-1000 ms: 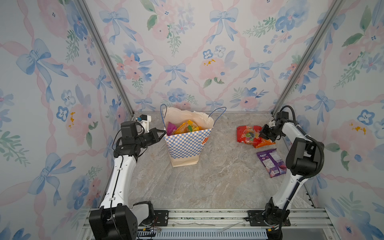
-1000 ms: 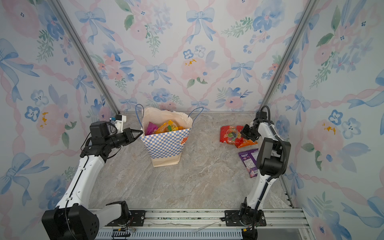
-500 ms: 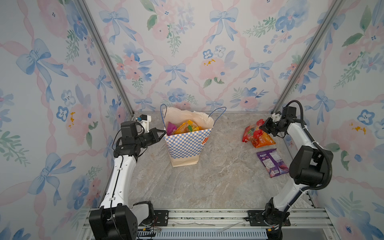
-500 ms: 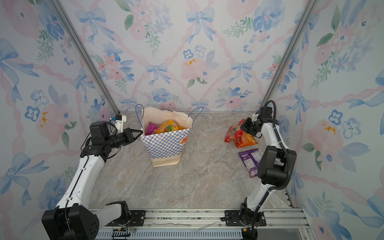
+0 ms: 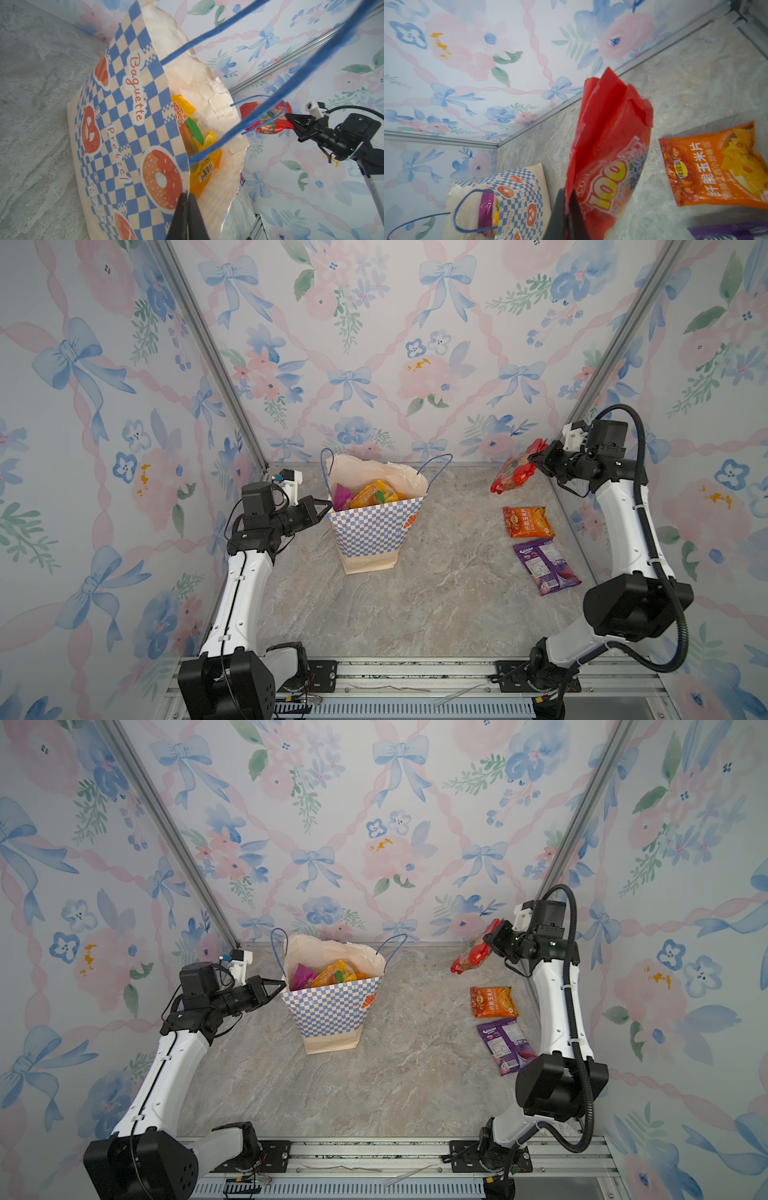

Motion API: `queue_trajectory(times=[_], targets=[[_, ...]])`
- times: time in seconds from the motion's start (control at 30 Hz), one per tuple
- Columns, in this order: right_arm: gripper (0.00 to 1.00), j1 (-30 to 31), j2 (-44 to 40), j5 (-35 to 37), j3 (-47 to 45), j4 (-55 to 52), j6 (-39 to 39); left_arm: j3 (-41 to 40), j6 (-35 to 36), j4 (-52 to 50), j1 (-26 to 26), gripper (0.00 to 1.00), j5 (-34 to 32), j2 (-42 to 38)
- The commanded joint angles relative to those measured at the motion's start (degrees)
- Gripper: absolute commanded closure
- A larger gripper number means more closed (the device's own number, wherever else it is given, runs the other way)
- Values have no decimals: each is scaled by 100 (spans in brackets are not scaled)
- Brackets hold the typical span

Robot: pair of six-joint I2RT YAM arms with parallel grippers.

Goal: Place the snacks into the paper bag
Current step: Pick up the snack from the top-right of the table, then place the snack in the paper bag.

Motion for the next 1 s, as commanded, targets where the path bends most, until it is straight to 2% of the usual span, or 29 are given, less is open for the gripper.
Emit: queue_trajectory(times=[0.0, 0.17, 0.4, 0.67, 0.97], targets=[[100, 236, -376, -154, 734, -36, 89, 114, 53, 49, 23, 100, 202, -173], [100, 746, -230, 29, 2072, -547, 62, 115, 57, 49, 23, 100, 200, -155], [100, 1648, 485, 199, 4043, -1083, 145, 76, 78, 49, 26, 100, 214, -192], [100, 2676, 526, 129, 3846, -463, 316, 107, 89, 51, 23, 100, 224, -164], [100, 3735, 992, 244, 4064, -165, 241, 78, 90, 49, 23, 100, 219, -199]])
